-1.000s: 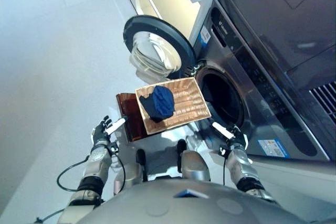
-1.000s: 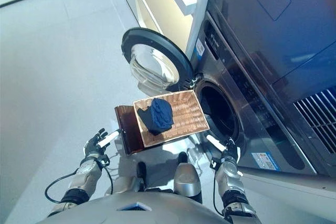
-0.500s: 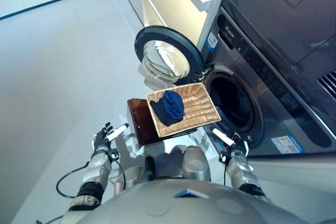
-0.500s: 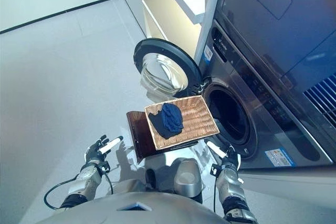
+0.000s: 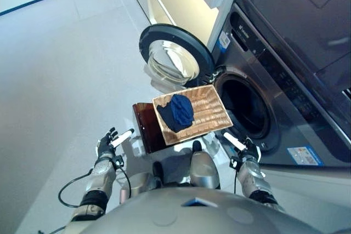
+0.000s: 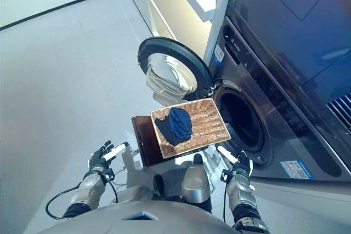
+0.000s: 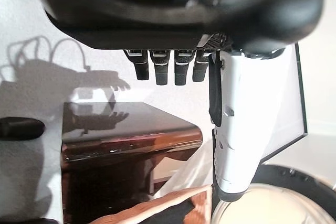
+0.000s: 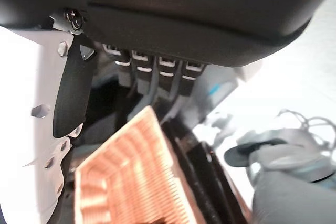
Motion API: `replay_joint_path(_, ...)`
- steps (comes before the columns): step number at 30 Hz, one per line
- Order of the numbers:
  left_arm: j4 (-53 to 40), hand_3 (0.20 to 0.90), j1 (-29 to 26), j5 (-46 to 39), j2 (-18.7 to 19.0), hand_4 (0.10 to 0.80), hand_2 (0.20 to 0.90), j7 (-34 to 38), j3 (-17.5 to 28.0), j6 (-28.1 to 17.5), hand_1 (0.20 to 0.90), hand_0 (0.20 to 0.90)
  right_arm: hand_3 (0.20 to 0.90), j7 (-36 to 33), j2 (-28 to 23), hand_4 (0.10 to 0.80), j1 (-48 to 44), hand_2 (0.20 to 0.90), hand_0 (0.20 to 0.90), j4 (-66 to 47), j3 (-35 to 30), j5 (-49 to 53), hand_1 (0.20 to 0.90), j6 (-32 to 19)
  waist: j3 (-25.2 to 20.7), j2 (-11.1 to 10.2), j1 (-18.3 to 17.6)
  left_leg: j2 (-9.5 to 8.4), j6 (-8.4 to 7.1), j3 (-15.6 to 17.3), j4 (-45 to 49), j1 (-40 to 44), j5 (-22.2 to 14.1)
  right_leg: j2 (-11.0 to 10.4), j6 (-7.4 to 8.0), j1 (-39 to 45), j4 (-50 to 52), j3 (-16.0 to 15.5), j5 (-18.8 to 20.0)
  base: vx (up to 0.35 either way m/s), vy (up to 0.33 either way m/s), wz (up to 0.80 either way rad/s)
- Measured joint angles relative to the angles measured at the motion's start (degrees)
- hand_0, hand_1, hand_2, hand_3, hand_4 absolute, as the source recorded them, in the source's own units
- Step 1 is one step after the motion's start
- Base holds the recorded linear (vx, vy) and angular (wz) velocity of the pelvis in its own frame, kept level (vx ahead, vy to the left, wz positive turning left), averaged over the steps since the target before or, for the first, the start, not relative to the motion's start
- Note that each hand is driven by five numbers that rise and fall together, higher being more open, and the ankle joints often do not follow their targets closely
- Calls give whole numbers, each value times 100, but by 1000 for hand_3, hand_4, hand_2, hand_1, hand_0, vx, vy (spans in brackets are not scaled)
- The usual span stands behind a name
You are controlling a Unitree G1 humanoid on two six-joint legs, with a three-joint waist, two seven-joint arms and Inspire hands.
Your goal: Pick up the clothes and place them into the washing machine
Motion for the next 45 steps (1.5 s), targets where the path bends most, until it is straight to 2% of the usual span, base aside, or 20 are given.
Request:
replay_joint_path(1, 12, 900, 27, -23, 3, 800, 900, 8, 79, 0, 900, 900, 900, 0, 7, 800, -13, 900, 900, -1, 5, 0, 900, 0, -63, -53, 37, -3, -58, 8, -46, 8, 39, 23, -41, 15, -156, -6, -48, 68, -141, -9)
replay_joint_path(3, 30, 900, 90, -78, -6, 800, 900, 56, 119, 5, 900, 900, 900, -15, -15, 800, -96, 900, 900, -39, -21, -4, 900, -17, -116, 9, 63, 105, -137, 13, -63, -122, 83, 153, -107, 20, -357, -38, 81, 43, -126, -1)
replay_joint_path(6, 28, 900, 69, -138, -15, 800, 900, 108, 97, 9, 900, 900, 900, -13, -38, 800, -154, 900, 900, -58, -7, -4, 900, -12, -123, 82, 106, 274, -223, 35, -132, -168, 155, 302, -218, 27, -446, -176, 74, 11, -118, 8)
replay_joint_path(9, 15, 900, 11, -151, -16, 800, 900, 112, 60, 7, 900, 900, 900, -16, -47, 800, -233, 900, 900, -57, -6, -11, 900, -12, -124, 96, 106, 334, -253, 19, -186, -169, 172, 366, -260, 64, -563, -206, 98, -3, -109, 4)
replay_joint_path(11, 15, 900, -53, -152, -20, 800, 900, 113, 50, 4, 900, 900, 900, -28, -47, 800, -261, 900, 900, -44, -6, -22, 900, -12, -140, 119, 97, 393, -349, 15, -368, -160, 236, 417, -252, 112, -750, -266, 141, 21, -106, 3)
replay_joint_path(14, 3, 900, -61, -152, -22, 800, 900, 115, 41, 4, 900, 900, 900, -32, -52, 800, -240, 900, 900, -38, -6, -24, 900, -10, -150, 151, 82, 444, -361, -3, -460, -156, 291, 462, -259, 111, -801, -313, 145, 44, -105, 4)
replay_joint_path(18, -7, 900, -92, -153, -31, 800, 900, 122, 31, 3, 900, 900, 900, -50, -71, 800, -236, 900, 900, -12, 31, -62, 900, -1, -154, 156, 101, 529, -398, -13, -452, -167, 310, 535, -339, 134, -872, -421, 183, 61, -145, 5)
replay_joint_path(23, -28, 900, -232, -232, -39, 800, 900, 127, -167, -11, 900, 900, 900, -53, -140, 800, -380, 900, 900, 4, 201, -137, 900, -10, -159, 172, 95, 669, -494, -138, -474, -264, 355, 641, -395, 231, -999, -632, 165, 38, -103, 21)
replay_joint_path(28, -39, 900, -256, -311, -63, 800, 900, 162, -176, -11, 900, 900, 900, -64, -199, 800, -452, 900, 900, 5, 231, -249, 900, -8, -158, 202, 115, 793, -587, -186, -430, -286, 374, 768, -500, 230, -911, -762, 44, 55, -107, 13)
replay_joint_path(32, -35, 900, -309, -327, -62, 800, 900, 186, -176, -15, 900, 900, 900, -134, -198, 800, -484, 900, 900, 94, 228, -247, 900, -8, -118, 168, 138, 792, -789, -230, 229, -578, 237, 796, -584, 230, -801, -663, -70, 38, -98, 7)
replay_joint_path(34, -30, 900, -347, -329, -69, 800, 900, 204, -185, -15, 900, 900, 900, -129, -204, 800, -474, 900, 900, 123, 228, -254, 900, -20, 37, 86, 269, 734, -852, -317, 905, -719, 208, 773, -651, 416, -830, -576, -118, 24, 24, -8)
replay_joint_path(35, -30, 900, -369, -329, -68, 800, 900, 203, -192, -15, 900, 900, 900, -129, -197, 800, -467, 900, 900, 122, 241, -256, 900, -29, 59, 45, 279, 697, -877, -391, 1152, -850, 189, 743, -670, 425, -845, -524, -126, 70, 68, 4)
replay_joint_path(36, -27, 900, -426, -331, -83, 800, 900, 203, -197, -22, 900, 900, 900, -134, -193, 800, -480, 900, 900, 112, 308, -254, 900, -36, 107, -42, 312, 605, -937, -636, 1363, -1133, 183, 689, -690, 394, -827, -373, -124, 75, 88, 4)
replay_joint_path(38, -6, 900, -382, -333, -121, 800, 900, 215, -233, -21, 900, 900, 900, -150, -224, 800, -516, 900, 900, 124, 300, -247, 900, -33, 119, -43, 331, 416, -934, -1095, 903, -1248, 151, 653, -785, 344, -831, -153, -169, 48, 103, -13)
replay_joint_path(39, -5, 900, -375, -335, -132, 800, 900, 215, -253, -21, 900, 900, 900, -150, -241, 800, -517, 900, 900, 127, 272, -247, 900, -32, 111, -31, 340, 391, -936, -1121, 834, -1269, 159, 648, -795, 284, -822, -131, -177, 29, 116, -47)
replay_joint_path(41, 13, 900, -324, -336, -179, 800, 900, 225, -305, -15, 900, 900, 900, -154, -362, 800, -474, 900, 900, 130, 165, -246, 900, -30, 120, 168, 397, 520, -888, -834, 752, -1377, 157, 729, -799, 190, -796, -152, -186, 28, 148, -50)
replay_joint_path(42, 19, 900, -301, -339, -201, 800, 900, 221, -303, -2, 900, 900, 900, -163, -446, 800, -465, 900, 900, 151, 127, -246, 900, -24, 140, 336, 394, 668, -535, -621, 667, -1356, 373, 814, -718, 179, -772, -137, -170, 55, 170, -41)
replay_joint_path(43, 14, 900, -262, -336, -159, 800, 900, 223, -285, -8, 900, 900, 900, -173, -428, 800, -426, 900, 900, 175, 132, -246, 900, -15, 149, 232, 410, 559, -459, -550, 483, -1254, 383, 721, -645, 171, -794, -13, -203, 72, 176, -33)
replay_joint_path(45, -1, 900, -223, -332, -106, 800, 900, 221, -286, -7, 900, 900, 900, -182, -396, 800, -264, 900, 900, 176, 129, -248, 900, -3, 96, 132, 372, 406, -313, -393, 144, -1126, 567, 554, -562, 189, -953, 4, -175, 57, 144, -19)
